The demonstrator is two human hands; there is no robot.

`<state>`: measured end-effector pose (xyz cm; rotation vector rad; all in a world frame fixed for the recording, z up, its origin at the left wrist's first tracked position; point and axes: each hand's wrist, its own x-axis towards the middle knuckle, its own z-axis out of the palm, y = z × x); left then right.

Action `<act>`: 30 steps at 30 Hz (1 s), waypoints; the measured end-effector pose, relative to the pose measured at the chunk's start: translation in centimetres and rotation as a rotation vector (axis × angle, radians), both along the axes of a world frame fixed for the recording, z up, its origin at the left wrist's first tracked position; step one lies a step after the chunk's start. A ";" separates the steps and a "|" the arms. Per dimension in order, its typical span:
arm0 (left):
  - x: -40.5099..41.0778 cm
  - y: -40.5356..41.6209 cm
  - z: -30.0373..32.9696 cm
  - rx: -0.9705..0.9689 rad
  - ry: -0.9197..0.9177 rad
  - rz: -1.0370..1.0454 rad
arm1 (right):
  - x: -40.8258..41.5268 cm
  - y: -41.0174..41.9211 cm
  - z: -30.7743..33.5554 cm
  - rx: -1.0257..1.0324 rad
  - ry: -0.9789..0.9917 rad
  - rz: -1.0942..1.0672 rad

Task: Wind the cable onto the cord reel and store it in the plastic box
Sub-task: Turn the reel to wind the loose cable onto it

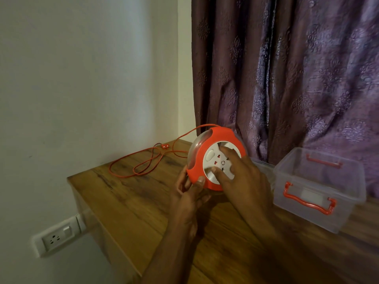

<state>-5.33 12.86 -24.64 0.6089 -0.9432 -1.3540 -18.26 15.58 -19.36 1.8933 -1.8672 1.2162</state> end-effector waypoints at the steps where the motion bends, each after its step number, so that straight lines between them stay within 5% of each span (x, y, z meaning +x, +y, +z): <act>1: 0.0 0.0 0.0 -0.010 0.000 -0.003 | 0.0 0.0 0.1 -0.004 -0.074 0.009; 7: 0.0 0.0 0.0 -0.041 0.003 0.004 | -0.1 0.2 0.6 0.017 -0.201 0.095; 18: 0.3 -0.1 0.4 0.044 0.061 0.018 | -0.3 0.4 1.5 0.137 0.381 0.187; 30: 0.2 0.0 0.4 0.047 -0.009 0.021 | -1.1 0.6 1.1 0.178 0.477 0.140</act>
